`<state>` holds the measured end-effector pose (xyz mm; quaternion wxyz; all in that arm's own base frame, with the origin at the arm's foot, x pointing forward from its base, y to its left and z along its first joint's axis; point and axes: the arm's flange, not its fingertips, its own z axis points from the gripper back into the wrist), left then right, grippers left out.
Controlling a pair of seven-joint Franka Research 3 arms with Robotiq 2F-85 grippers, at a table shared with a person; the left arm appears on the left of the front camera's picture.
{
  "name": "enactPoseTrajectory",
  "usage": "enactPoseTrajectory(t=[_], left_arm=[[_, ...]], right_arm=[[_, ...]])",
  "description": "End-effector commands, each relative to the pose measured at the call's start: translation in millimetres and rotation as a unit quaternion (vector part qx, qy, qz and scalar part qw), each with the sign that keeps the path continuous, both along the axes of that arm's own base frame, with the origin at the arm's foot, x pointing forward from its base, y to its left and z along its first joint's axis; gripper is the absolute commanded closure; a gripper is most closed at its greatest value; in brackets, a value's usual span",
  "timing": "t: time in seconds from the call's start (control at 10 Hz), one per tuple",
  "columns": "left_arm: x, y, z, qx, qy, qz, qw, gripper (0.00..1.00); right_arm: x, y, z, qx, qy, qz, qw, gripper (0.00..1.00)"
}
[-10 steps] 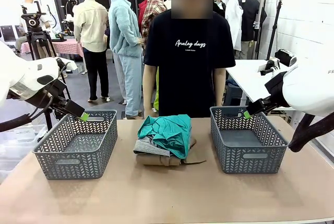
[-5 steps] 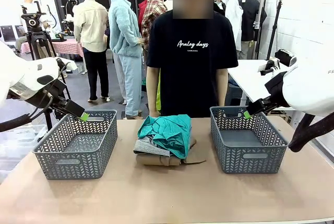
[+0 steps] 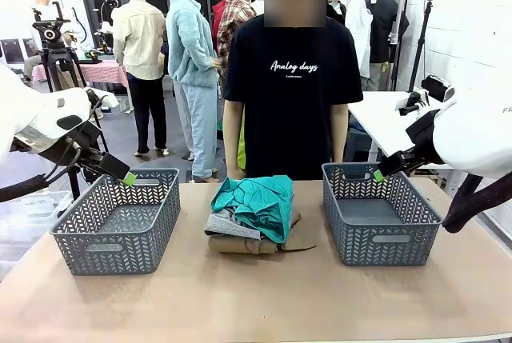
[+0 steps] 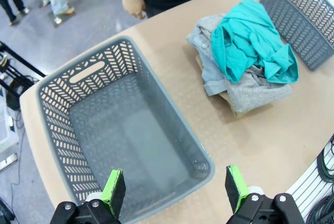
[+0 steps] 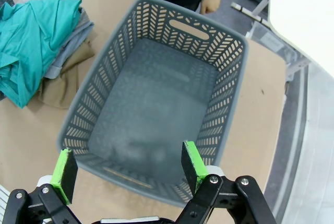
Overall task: Sort the tops and bottoms.
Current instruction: Lift clothes from the center of the table with your left hand.
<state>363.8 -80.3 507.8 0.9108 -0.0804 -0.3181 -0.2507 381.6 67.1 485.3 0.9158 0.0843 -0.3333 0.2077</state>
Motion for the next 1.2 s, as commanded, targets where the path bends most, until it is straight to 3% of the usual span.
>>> enactPoseTrajectory(t=[0.0, 0.4, 0.7, 0.8, 1.1], left_arm=[[10, -10, 1, 0.005, 0.012, -0.013, 1.000, 0.00], [87, -88, 18, 0.019, 0.062, -0.086, 0.994, 0.00], [138, -143, -1, 0.039, 0.112, -0.121, 0.986, 0.00], [145, -155, -10, 0.034, 0.133, -0.125, 0.983, 0.00], [132, -157, -13, 0.033, 0.115, -0.111, 0.987, 0.00]], right_arm=[[1, 0, -1, 0.001, -0.002, -0.003, 1.000, 0.00], [1, 0, -1, 0.001, -0.002, -0.003, 1.000, 0.00], [1, 0, -1, 0.001, -0.002, -0.003, 1.000, 0.00], [1, 0, -1, 0.001, -0.002, -0.003, 1.000, 0.00], [1, 0, -1, 0.001, -0.002, -0.003, 1.000, 0.00]])
